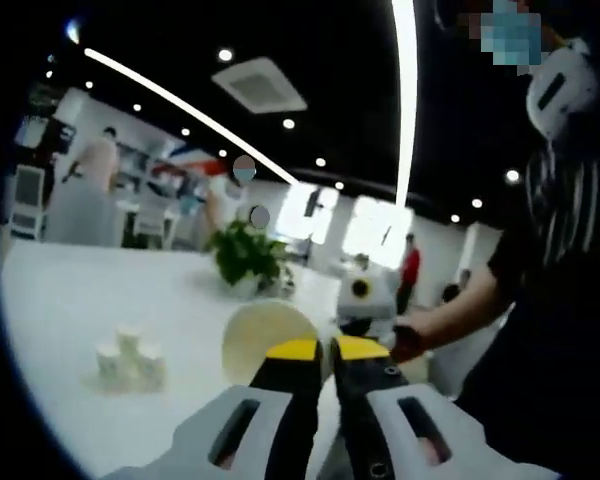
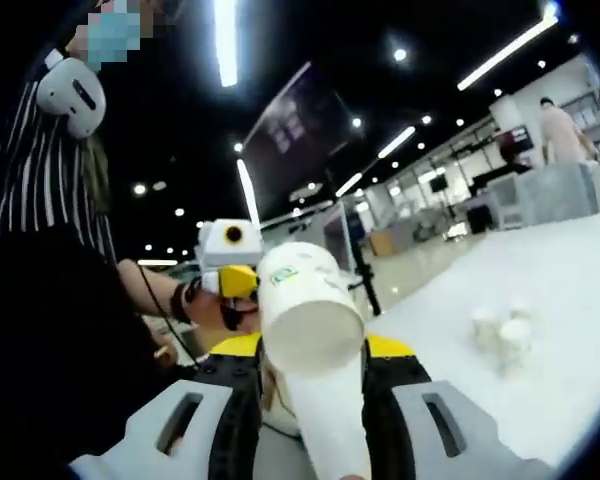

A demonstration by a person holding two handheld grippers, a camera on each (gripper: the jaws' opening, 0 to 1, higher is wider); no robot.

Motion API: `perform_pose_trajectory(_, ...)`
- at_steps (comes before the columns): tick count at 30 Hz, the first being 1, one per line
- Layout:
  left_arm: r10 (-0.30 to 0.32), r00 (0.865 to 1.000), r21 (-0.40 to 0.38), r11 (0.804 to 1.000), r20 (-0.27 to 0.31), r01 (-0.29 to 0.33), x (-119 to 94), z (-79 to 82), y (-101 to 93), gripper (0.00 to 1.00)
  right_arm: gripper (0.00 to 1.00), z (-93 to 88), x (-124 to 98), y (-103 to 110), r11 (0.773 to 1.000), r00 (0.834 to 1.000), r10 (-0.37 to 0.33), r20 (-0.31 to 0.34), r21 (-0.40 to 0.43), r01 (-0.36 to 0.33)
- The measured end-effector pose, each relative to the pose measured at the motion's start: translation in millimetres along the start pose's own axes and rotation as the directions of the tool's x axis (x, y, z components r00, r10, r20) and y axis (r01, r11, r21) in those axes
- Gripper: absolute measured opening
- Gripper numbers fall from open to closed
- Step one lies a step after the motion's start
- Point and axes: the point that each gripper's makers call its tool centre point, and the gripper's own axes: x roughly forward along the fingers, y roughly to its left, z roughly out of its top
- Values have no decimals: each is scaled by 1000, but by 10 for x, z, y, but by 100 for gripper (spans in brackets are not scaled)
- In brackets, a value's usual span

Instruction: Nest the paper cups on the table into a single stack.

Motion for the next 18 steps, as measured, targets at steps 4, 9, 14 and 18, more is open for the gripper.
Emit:
perform_pose_trajectory(4,-6,1000,15,1000,-18,6,12,-16,-24,0,35,-11,-1,-23,1000,1000,-5,-1,-14,5)
perform_pose_trajectory(9,-4,999,25,1000,-35,5,13,-3,-7,0,41,-15,7,-69,999,999,-33,7,-22,33)
perform_pose_trajectory(14,7,998,62,998,-56,-3,26,-6,23,0,49,-62,-60,-247,992,992,-126,5,-29,126)
perform_pose_trajectory(18,34,998,98,995,-57,-28,20,38,89,0,55,-193,-233,-541,961,962,-270,-46,-81,266)
